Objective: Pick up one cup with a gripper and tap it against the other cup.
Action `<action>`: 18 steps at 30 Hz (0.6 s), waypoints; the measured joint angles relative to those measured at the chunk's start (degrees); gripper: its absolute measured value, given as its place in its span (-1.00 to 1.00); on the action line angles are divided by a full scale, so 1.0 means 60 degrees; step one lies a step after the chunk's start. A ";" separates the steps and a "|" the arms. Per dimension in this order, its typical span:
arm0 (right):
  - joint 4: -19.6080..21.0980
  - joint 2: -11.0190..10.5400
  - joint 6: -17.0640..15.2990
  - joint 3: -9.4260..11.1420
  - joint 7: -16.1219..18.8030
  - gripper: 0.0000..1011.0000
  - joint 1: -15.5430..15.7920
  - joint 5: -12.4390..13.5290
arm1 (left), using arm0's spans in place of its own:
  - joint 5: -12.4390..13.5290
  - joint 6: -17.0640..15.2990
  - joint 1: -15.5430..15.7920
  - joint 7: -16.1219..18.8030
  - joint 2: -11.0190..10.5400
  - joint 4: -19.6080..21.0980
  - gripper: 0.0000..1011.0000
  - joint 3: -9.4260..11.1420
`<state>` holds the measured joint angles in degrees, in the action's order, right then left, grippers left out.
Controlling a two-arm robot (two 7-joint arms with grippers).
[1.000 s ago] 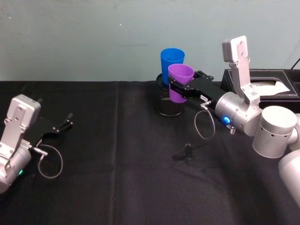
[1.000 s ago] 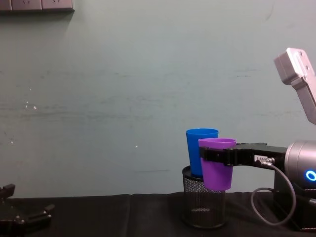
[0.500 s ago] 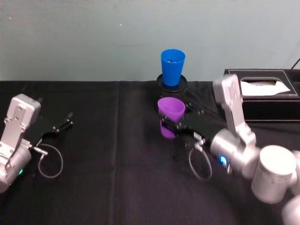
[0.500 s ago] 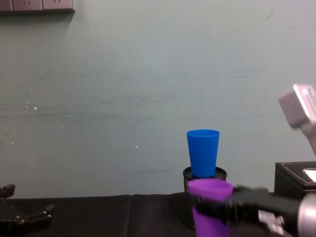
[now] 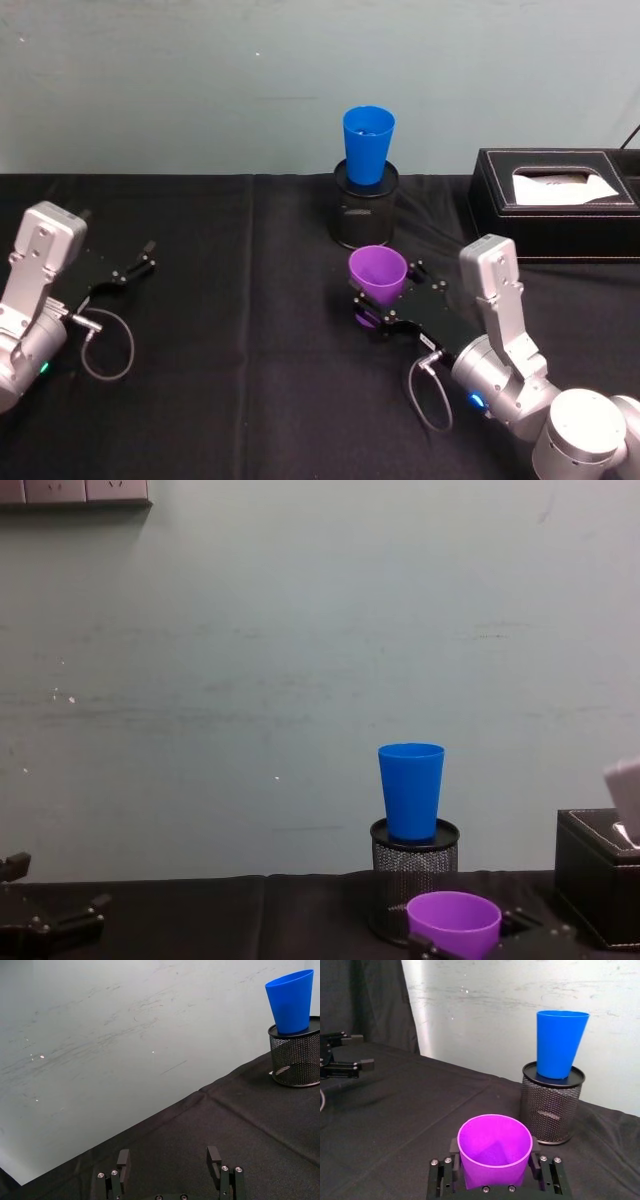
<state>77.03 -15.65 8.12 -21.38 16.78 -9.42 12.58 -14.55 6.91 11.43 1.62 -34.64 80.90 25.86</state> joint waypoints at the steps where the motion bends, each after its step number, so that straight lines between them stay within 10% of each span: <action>1: 0.0020 0.0011 0.0018 0.0048 0.0005 0.62 0.0021 0.0000 | 0.0000 0.0001 0.0000 0.0000 0.0000 0.0000 0.98 0.0000; 10: 0.0854 -0.0002 -0.0360 0.0447 0.0052 0.98 0.0279 0.0074 | 0.0001 0.0000 0.0000 0.0000 0.0000 0.0000 0.98 0.0000; 18: 0.1693 0.0152 -0.1586 0.1146 -0.1174 0.98 0.0450 -0.0293 | 0.0001 0.0000 0.0000 0.0000 0.0000 0.0000 0.98 -0.0001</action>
<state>87.19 -14.74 -1.39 -14.50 9.74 -6.72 10.82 -14.55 6.91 11.43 1.62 -34.64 80.90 25.86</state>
